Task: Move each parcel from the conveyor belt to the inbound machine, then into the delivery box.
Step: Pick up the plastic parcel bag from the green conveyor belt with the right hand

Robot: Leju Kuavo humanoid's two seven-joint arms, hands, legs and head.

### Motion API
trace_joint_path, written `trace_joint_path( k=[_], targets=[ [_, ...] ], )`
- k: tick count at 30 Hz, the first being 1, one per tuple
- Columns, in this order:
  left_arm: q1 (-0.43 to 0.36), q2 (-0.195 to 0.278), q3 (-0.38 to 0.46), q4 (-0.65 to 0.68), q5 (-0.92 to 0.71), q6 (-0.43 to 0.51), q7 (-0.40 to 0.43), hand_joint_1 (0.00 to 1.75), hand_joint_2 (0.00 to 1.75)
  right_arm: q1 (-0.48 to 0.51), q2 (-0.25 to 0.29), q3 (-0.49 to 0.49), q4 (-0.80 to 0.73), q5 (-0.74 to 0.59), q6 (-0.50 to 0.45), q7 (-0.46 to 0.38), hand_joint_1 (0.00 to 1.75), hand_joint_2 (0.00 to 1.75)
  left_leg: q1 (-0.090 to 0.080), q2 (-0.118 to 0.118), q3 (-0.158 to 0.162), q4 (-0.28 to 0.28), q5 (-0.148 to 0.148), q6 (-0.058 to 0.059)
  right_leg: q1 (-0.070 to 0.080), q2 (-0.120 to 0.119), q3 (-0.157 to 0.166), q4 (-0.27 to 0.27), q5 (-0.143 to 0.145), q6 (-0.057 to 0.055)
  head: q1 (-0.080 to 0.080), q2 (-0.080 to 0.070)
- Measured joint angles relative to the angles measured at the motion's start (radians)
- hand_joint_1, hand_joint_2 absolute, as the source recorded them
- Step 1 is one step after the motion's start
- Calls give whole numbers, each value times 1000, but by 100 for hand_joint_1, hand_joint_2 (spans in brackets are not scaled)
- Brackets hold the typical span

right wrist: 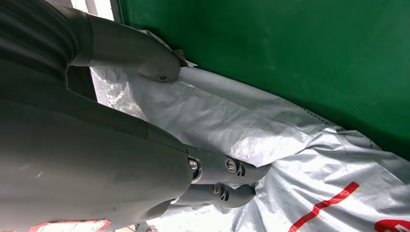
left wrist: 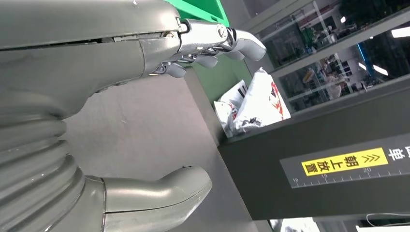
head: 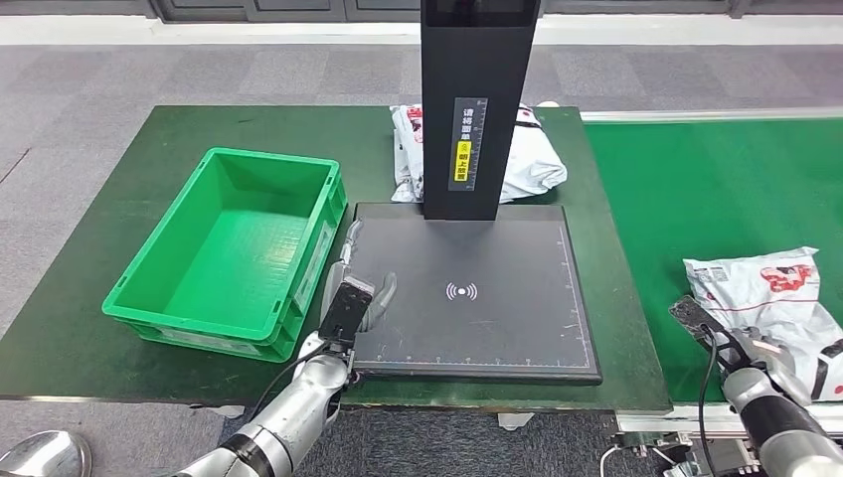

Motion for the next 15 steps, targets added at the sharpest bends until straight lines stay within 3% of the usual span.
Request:
trace_joint_path(
  k=[1, 2, 5, 6, 11, 15],
  targets=[
    [1, 1, 1, -2, 0, 0, 0, 0, 175, 4, -3, 0, -3, 0, 2, -1, 0, 175, 0, 0, 0, 0, 0, 0, 0, 0, 0, 0, 0, 0, 0, 0],
    [2, 2, 2, -3, -1, 0, 0, 0, 175, 7, -5, 0, -5, 0, 3, -1, 29, 175, 0, 0, 0, 1, 0, 0, 0, -1, 1, 0, 0, 0, 0, 0],
    [4, 2, 3, -7, -2, 0, 0, 0, 175, 14, -9, 0, -10, 2, 4, -1, 160, 175, 0, -1, 0, 2, -1, 1, 0, -2, 2, 0, 0, 2, 0, 0],
    [4, 3, 3, -8, -2, 0, 0, 0, 175, 16, -10, 0, -12, 5, 6, 0, 175, 175, 0, -1, 0, 2, -1, 2, 0, -2, 2, 0, 0, 2, 0, 0],
    [11, 5, 11, -16, -2, 0, 0, 0, 175, 17, -11, 0, -30, 28, 19, -9, 175, 175, 0, -1, 0, 5, -2, 3, 0, -2, 4, 0, 0, 3, 0, 0],
    [14, 9, 27, -18, -1, -6, 0, 0, 175, 25, -10, 0, -55, 36, -27, -34, 175, 175, 0, -1, 0, 5, -2, 4, 0, -2, 4, 0, 0, 4, 0, 0]
  ],
)
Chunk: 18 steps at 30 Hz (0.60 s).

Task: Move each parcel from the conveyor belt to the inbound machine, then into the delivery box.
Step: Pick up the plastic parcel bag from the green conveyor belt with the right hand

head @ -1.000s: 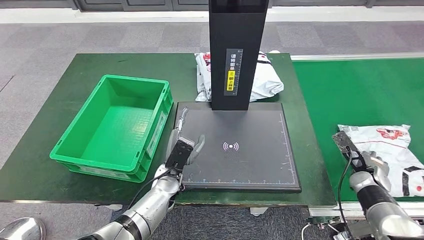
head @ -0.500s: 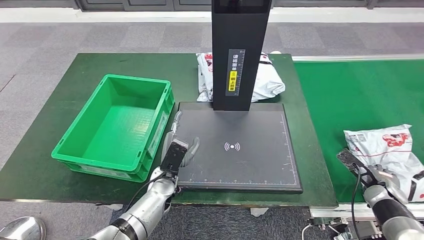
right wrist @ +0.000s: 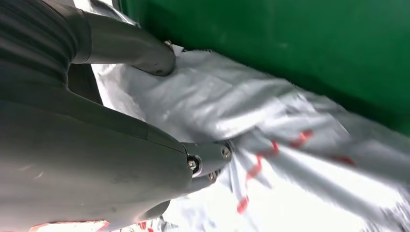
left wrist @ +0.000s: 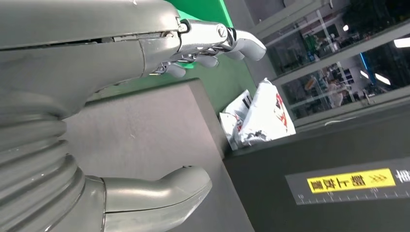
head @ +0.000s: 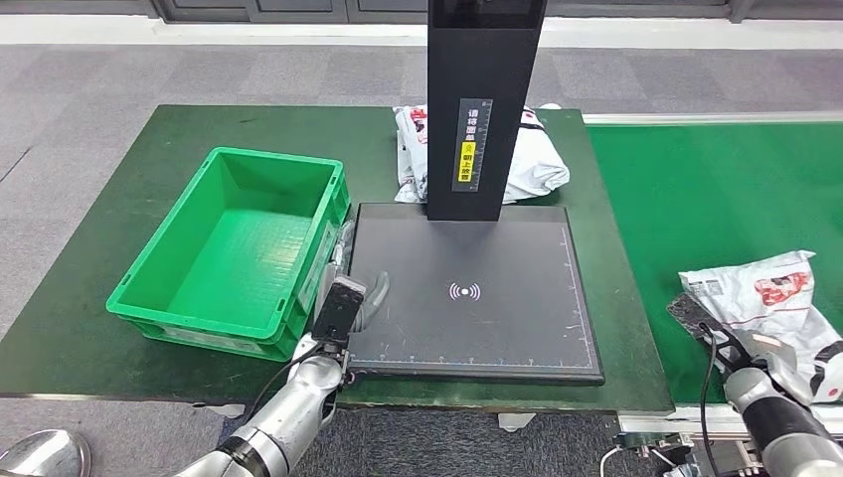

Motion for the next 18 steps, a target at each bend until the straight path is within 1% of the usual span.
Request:
trace_joint_path(
  k=[6, 11, 13, 16, 18],
  targets=[
    [0, 0, 19, -3, -13, 5, 0, 0, 175, 29, 29, 0, -57, 47, -205, -29, 175, 175, 0, 1, -1, 0, 0, 0, 0, 1, -1, 0, 0, 0, 0, 0],
    [0, -2, 24, -11, -33, 28, 0, 0, 175, 48, 54, 0, -96, 67, -309, -59, 175, 175, 0, 1, -1, 0, 0, 0, 0, 1, -2, 0, 0, 0, 0, 0],
    [0, -3, 24, -14, -39, 38, 0, 0, 175, 52, 65, 0, -108, 71, -342, -72, 175, 175, 0, 2, -1, -1, 0, 0, 0, 2, -3, 0, 0, 0, 0, 0],
    [0, -6, 24, -17, -40, 45, 0, 0, 175, 57, 76, -2, -120, 65, -357, -88, 175, 175, 0, 2, -2, -1, 0, 0, 0, 3, -3, 0, 0, 0, 0, 0],
    [0, -6, 25, -19, -40, 56, 0, 0, 175, 62, 85, -10, -132, 38, -367, -124, 175, 175, 0, 2, -2, -1, 0, 0, 0, 3, -3, 0, 0, 0, 0, 0]
  ],
)
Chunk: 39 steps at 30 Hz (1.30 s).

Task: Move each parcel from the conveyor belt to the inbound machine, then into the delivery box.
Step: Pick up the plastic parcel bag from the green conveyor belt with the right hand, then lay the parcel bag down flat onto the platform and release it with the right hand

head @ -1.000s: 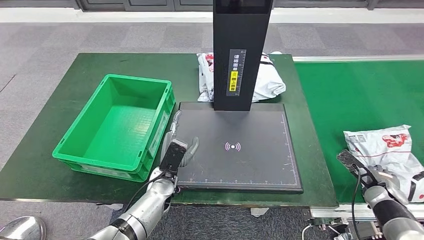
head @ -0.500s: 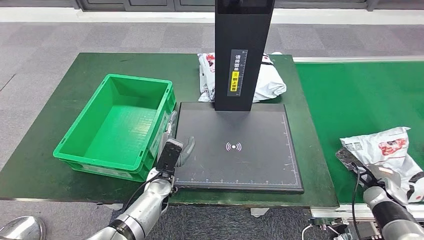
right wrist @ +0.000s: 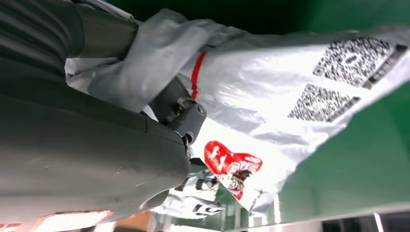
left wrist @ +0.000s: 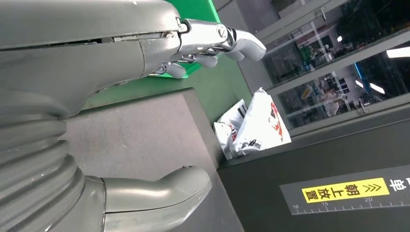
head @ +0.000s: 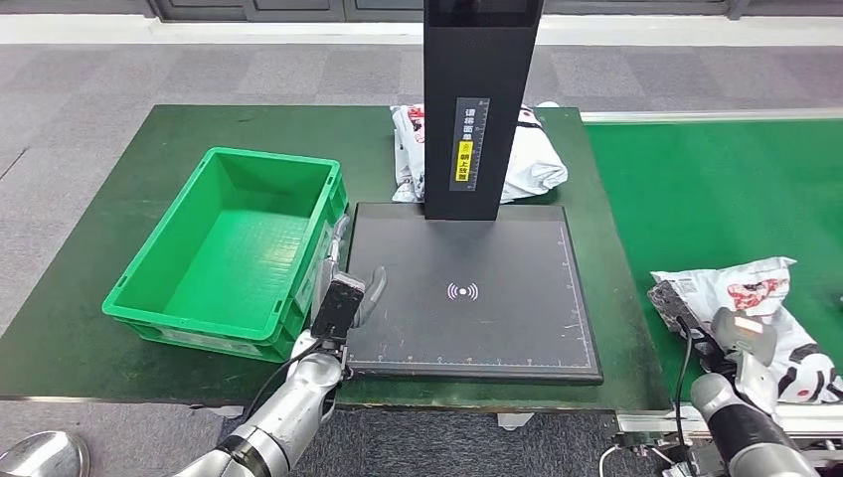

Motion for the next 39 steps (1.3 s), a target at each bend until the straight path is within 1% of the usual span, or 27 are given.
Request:
trace_joint_path(
  k=[3, 7, 10, 13, 17, 21, 23, 26, 32, 39],
  targets=[
    [0, 1, 4, -7, 0, 29, 0, 0, 175, 8, 19, -22, -34, -79, 4, -89, 175, 175, 0, 1, 0, 0, 0, 0, 0, 0, 0, 0, 0, 0, 0, 0],
    [0, 7, 18, -37, 0, 78, 0, 0, 175, 35, 65, -41, -156, -246, 63, -216, 175, 175, 0, 2, 0, 0, 0, 0, 0, 1, -1, 0, 0, 0, 0, 0],
    [2, 16, 26, -81, 0, 103, 0, 0, 175, 70, 107, -37, -302, -332, 101, -249, 175, 175, 1, 1, -1, -1, 1, -1, 1, 1, -1, 1, 0, 0, 0, 0],
    [2, 24, 26, -115, 0, 102, 0, 0, 175, 87, 142, 4, -435, -360, 122, -274, 175, 175, 1, 2, -1, -2, 1, -2, 1, 2, -3, 1, 1, -1, 0, 0],
    [1, 27, 26, -148, -8, 93, 0, 0, 175, 66, 198, 118, -536, -371, 138, -280, 175, 175, 1, 7, -1, -2, 1, -2, 1, 6, -4, 2, 1, -2, 0, 0],
    [-4, 27, 26, -169, -10, 91, 0, 0, 175, 26, 262, 243, -567, -391, 141, -268, 175, 175, 2, 6, -1, -2, 2, -3, 2, 6, -5, 2, 1, -2, 0, 0],
    [-7, 27, 26, -174, -10, 89, 0, 0, 175, 11, 285, 285, -573, -394, 143, -266, 175, 175, 2, 5, -1, -2, 2, -4, 2, 5, -5, 2, 1, -2, 0, 0],
    [-11, 27, 26, -179, -10, 88, 0, 0, 175, -6, 310, 322, -576, -403, 151, -262, 175, 175, 2, 5, -1, -2, 2, -4, 1, 5, -4, 2, 2, -2, 0, 0],
    [-22, 26, 26, -180, -13, 88, 0, 0, 175, -20, 347, 397, -570, -413, 216, -223, 175, 175, 1, 5, -1, -1, 2, -3, 1, 5, -4, 1, 2, -2, 0, 0],
    [-28, 25, 26, -179, -13, 88, 0, 0, 175, -28, 363, 442, -564, -415, 221, -215, 175, 175, 1, 5, -1, -2, 2, -3, 1, 5, -4, 1, 2, -2, 0, 0]
  ],
)
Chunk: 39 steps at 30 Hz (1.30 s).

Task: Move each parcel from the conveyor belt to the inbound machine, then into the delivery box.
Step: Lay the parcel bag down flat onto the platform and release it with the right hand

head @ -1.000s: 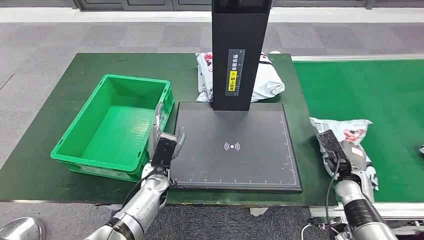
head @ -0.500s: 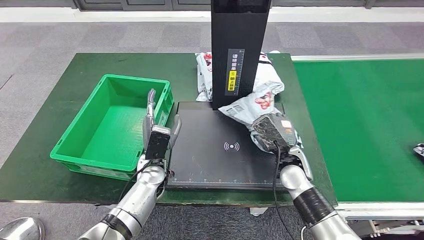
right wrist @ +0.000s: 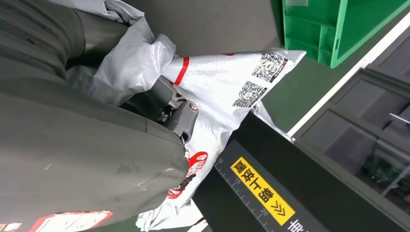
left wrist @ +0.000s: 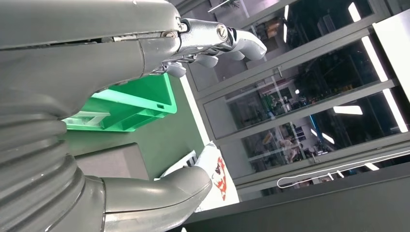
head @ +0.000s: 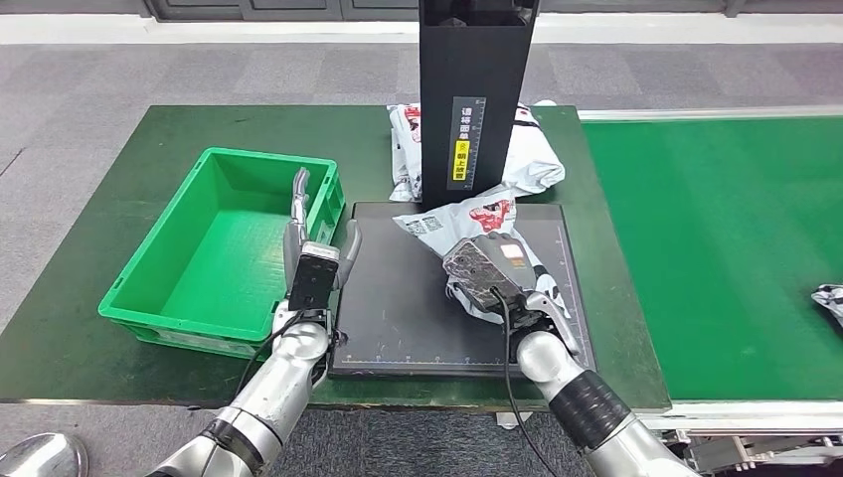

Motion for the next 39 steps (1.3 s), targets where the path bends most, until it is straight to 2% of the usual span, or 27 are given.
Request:
trace_joint_path(
  k=[3, 5, 7, 9, 13, 20, 28, 36, 39],
  targets=[
    [-1, 0, 0, 0, 0, -1, 0, 0, 175, -2, 3, 7, 2, 0, 1, 0, 175, 175, 0, 0, 0, 0, 0, 0, 0, 0, 0, 0, 0, 0, 0, 0],
    [-2, 0, 0, 0, 0, -3, 0, 0, 175, -5, 4, 13, 5, 0, 10, 2, 87, 175, 0, 0, 0, 0, 0, 0, 0, 0, 0, 0, 0, 0, 0, 0],
    [-4, 0, -1, 3, -2, -7, 0, 0, 175, -10, 6, 23, 11, -1, 28, 12, 0, 87, 0, 0, 0, 0, 0, 0, 0, 0, 0, 0, 0, 0, 0, 0],
    [-7, 0, -4, 9, -6, -13, 0, 0, 175, -17, 6, 38, 20, 0, 42, 29, 0, 0, 0, 0, 0, 0, 0, 0, 0, 0, 0, 0, 0, 0, 0, 0],
    [-24, 0, -18, 46, -33, -19, 0, 0, 175, -22, 5, 52, 39, -12, 44, 55, 0, 0, 0, 0, 0, 0, 0, 0, 0, 0, 0, 0, 0, 0, 0, 0],
    [-61, 0, -49, 150, -102, -33, 0, 0, 175, 14, -21, 51, 43, -62, 54, 45, 0, 0, 0, 0, 0, 0, 0, 0, 0, 0, 0, 0, 0, 0, 0, 0],
    [-89, -1, -56, 232, -119, -80, 0, 0, 175, 63, -26, 35, -7, -74, 120, 74, 0, 0, 0, 1, 0, 0, 0, 0, 0, 0, -1, 0, 0, 0, 0, 0],
    [-102, -6, -56, 264, -121, -132, 0, 0, 175, 93, -13, -40, -45, -231, 268, -28, 0, 0, 0, 1, 0, 0, 0, 0, 0, 0, -1, 0, 0, 0, 0, 0],
    [-114, -16, -56, 276, -128, -166, 0, 0, 175, 81, 5, -77, -51, -293, 276, -63, 0, 0, 0, 1, 0, 0, 0, 0, 0, 0, -1, 0, 0, 0, 0, 0]
  ],
)
